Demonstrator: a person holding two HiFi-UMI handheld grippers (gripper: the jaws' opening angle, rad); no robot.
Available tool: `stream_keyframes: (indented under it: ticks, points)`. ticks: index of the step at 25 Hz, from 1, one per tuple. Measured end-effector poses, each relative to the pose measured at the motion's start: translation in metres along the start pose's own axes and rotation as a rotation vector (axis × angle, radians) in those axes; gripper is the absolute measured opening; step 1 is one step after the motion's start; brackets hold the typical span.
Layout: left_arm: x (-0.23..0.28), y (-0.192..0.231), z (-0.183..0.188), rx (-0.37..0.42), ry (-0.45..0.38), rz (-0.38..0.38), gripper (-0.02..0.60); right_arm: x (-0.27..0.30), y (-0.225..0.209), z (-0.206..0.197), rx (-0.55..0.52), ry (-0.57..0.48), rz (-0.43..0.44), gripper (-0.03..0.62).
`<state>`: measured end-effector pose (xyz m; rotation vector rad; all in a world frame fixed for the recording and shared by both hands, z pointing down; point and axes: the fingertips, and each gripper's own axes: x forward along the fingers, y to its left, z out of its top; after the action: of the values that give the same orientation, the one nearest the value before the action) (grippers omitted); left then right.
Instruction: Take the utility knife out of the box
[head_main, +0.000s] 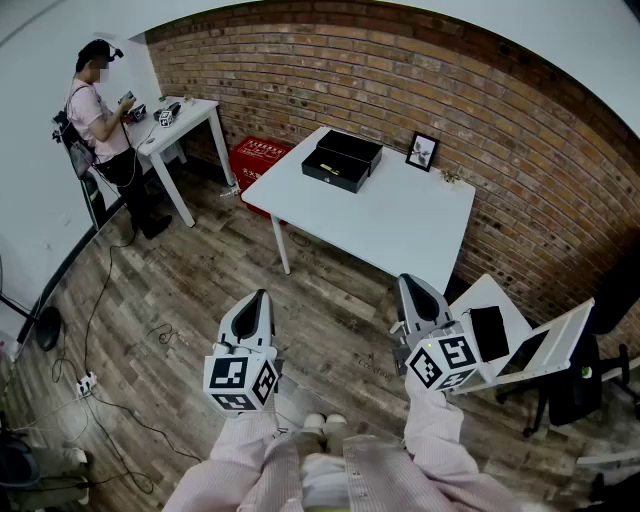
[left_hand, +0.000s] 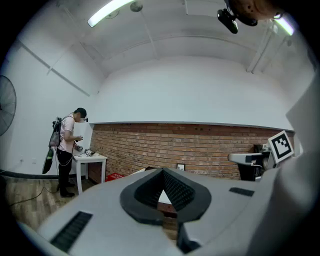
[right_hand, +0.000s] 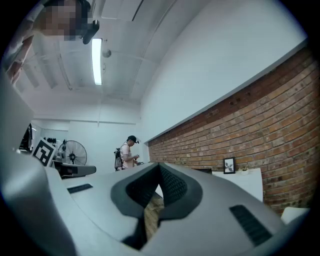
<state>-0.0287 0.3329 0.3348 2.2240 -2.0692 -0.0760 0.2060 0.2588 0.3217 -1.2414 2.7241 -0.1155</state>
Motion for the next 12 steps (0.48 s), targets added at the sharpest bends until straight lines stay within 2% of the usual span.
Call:
stream_keyframes:
  ticks: [12]
  points:
    - [0.009,-0.015,-0.004,0.002,0.004,0.014,-0.008,-0.003,-0.019,0.004,0.043,-0.037,0.036,0.003]
